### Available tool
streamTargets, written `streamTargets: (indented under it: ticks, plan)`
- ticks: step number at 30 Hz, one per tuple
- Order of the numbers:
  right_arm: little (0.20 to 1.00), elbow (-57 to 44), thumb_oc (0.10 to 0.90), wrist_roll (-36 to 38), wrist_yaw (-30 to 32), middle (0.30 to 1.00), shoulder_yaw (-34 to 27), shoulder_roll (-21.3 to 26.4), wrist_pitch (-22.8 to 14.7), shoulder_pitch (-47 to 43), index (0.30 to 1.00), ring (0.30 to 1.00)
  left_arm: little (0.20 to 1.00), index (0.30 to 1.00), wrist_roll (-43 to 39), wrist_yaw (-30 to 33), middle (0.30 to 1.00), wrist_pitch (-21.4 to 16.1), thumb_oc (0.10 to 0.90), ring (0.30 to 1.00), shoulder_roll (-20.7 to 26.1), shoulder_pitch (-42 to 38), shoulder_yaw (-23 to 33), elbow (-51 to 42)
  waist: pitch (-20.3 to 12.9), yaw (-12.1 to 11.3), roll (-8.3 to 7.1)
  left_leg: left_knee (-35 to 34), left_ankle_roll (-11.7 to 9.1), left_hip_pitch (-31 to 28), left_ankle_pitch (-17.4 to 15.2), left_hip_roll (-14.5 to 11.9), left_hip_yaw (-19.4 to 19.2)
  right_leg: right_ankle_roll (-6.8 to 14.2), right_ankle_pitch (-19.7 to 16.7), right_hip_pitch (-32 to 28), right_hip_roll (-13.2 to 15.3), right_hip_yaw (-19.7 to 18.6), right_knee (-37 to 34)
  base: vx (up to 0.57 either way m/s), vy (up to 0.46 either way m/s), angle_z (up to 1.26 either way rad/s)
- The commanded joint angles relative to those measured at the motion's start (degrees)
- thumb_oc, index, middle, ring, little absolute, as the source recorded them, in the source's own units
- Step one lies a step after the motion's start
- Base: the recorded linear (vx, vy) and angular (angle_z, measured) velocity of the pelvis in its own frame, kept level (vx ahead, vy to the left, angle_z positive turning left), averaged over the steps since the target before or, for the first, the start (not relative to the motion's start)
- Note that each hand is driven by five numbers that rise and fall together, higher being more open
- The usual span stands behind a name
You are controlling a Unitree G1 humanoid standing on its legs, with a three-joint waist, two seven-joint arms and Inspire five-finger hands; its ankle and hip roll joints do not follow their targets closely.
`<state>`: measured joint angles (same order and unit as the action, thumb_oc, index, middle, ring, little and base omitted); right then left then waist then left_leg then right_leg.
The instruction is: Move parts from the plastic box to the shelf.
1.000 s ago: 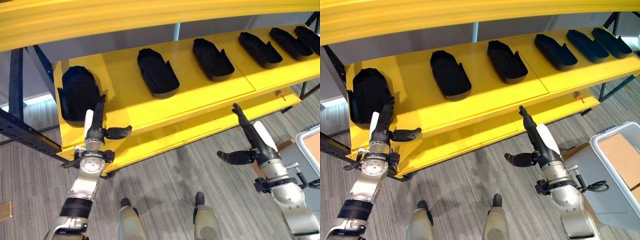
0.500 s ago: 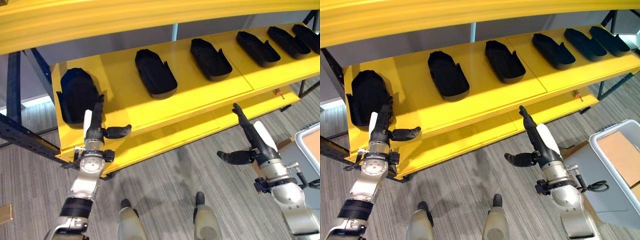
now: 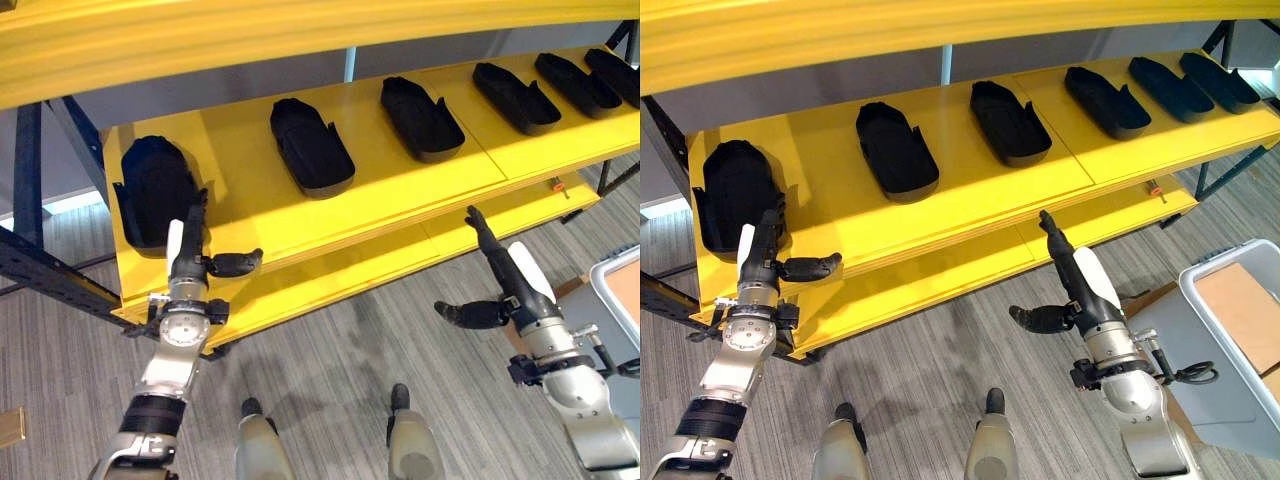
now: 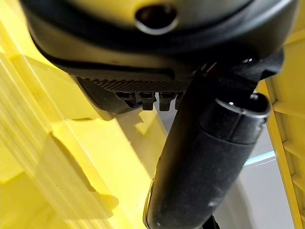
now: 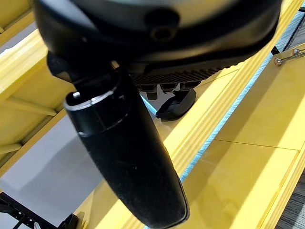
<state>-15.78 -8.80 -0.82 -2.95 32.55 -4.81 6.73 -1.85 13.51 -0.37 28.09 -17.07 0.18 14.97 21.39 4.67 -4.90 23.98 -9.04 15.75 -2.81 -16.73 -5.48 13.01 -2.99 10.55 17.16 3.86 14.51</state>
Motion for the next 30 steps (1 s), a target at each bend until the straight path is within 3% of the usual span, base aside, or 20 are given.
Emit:
streamTargets:
  ticks: [1, 11, 21, 30]
  plan:
    - [1.000, -4.62, 0.900, 2.10, 3.32, 1.000, -1.74, 1.27, -4.88, -3.19, 1.000, 1.000, 1.000, 1.000, 2.17, 3.33, 1.000, -5.30, 0.900, 1.000, 2.81, -3.33, 2.00, -6.01, -5.62, 0.73, -1.38, -5.15, 0.48, -1.70, 4.82, 0.96, -0.10, -1.57, 1.61, -0.30, -0.49, -0.07, 2.88, 0.00, 0.000, 0.00]
    - [1.000, -5.25, 0.900, 2.19, 2.54, 1.000, -2.39, 1.58, -5.17, -3.78, 1.000, 1.000, 1.000, 1.000, 6.19, 5.28, 1.000, -7.25, 0.900, 1.000, 5.40, 1.54, 8.68, -17.97, -5.59, -0.27, -1.09, -5.44, 0.53, -1.88, 4.87, 1.18, 0.11, -1.60, 1.59, -0.64, -0.27, 0.44, 2.78, 0.00, -0.001, 0.01]
    - [1.000, -6.14, 0.900, 2.40, 2.33, 1.000, -3.05, 1.77, -6.17, -2.66, 1.000, 1.000, 1.000, 1.000, 8.80, 5.71, 1.000, -9.35, 0.900, 1.000, 3.43, 9.92, 12.36, -26.62, -4.94, -1.11, -1.21, -5.95, 0.67, -2.22, 4.97, 1.38, 0.42, -1.75, 1.71, -1.02, -0.30, 0.68, 2.75, 0.00, -0.007, 0.02]
    - [1.000, -6.89, 0.900, 1.47, 3.44, 1.000, -3.72, 2.12, -7.09, -0.59, 1.000, 1.000, 1.000, 1.000, 24.72, 6.96, 1.000, -8.04, 0.900, 1.000, 5.23, 22.67, 11.93, -28.72, -3.72, -2.36, -1.65, -6.29, 0.81, -2.04, 5.30, 1.47, 0.89, -1.91, 1.87, -1.22, -0.53, 1.20, 2.90, 0.00, -0.002, 0.00]
